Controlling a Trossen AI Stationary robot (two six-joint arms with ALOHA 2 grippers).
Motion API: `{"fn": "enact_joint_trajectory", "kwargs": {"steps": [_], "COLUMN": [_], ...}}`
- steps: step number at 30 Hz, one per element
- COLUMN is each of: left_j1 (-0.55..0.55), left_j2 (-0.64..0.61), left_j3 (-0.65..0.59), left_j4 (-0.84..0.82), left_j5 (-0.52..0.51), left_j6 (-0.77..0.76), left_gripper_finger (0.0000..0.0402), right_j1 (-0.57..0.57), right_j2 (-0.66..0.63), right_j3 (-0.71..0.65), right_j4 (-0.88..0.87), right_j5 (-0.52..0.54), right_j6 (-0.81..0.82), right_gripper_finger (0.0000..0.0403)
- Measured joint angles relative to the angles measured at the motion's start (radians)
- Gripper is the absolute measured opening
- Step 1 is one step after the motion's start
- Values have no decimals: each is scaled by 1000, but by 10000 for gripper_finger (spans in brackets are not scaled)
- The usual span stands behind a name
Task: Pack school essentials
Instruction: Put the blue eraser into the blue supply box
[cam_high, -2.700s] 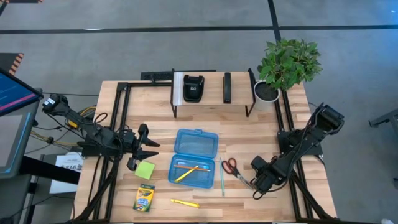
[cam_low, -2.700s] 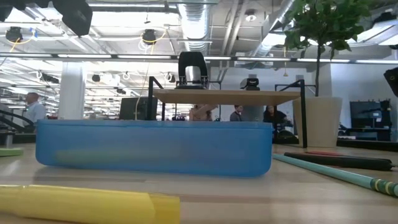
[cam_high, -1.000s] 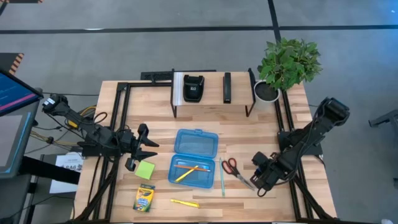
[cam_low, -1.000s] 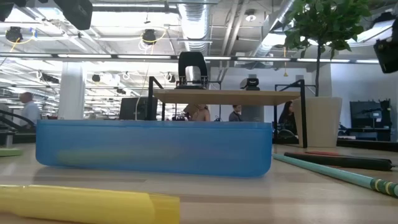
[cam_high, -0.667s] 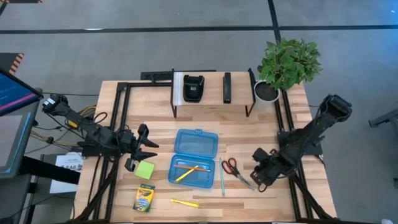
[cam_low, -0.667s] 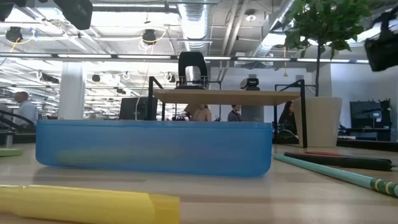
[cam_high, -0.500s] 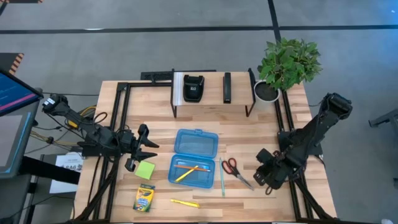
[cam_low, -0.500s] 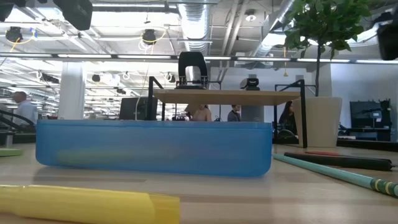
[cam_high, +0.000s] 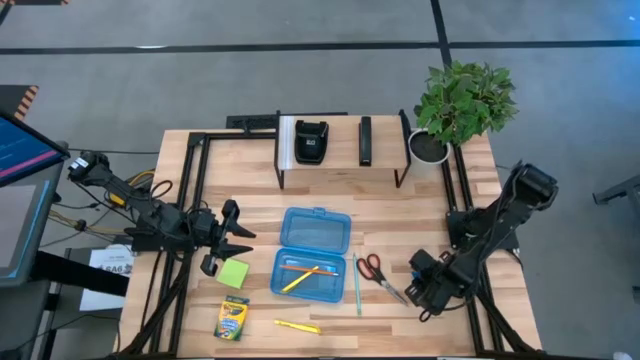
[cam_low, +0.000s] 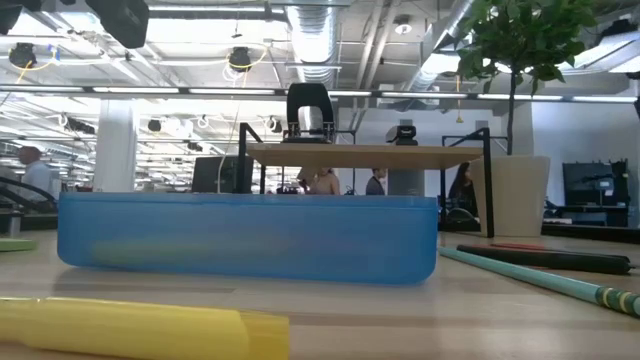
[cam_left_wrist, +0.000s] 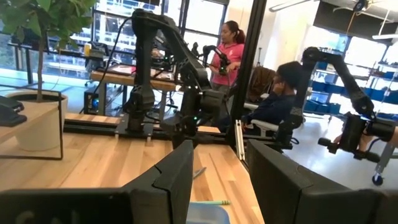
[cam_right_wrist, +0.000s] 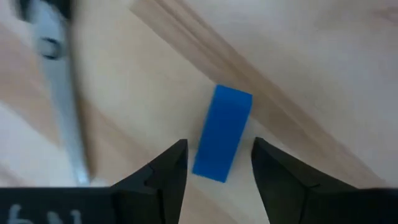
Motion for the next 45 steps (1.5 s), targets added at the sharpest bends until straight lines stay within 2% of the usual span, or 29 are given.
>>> {"fn": "enact_joint_trajectory", "kwargs": {"steps": [6,9,19,23,38,41,45], "left_j1": [0,0,0,0,0,0,0], "left_j2": [0,0,0,0,0,0,1], "left_j3": [0,0,0,0,0,0,0], "left_j4": [0,0,0,0,0,0,-3], "left_j5": [1,2,3,4,3,3,3], "left_j6": [1,0,-1,-2,-2,-6,-14], "left_gripper_finger": [138,138,138,138,138,138,138], "right_j1": [-15,-15,-21,-20,-19,-19,-11], "right_j2": [46,55,23,-20,-61,-61,-62], "right_j3": [5,5,2,-2,-2,8,28], "right_j4": [4,4,20,18,8,1,1], "right_j5": [-23,-29,-63,-48,-26,-24,-20], "right_j6": [-1,0,-4,-4,-15,9,99], "right_gripper_finger": [201,184,38,11,5,20,61]}}
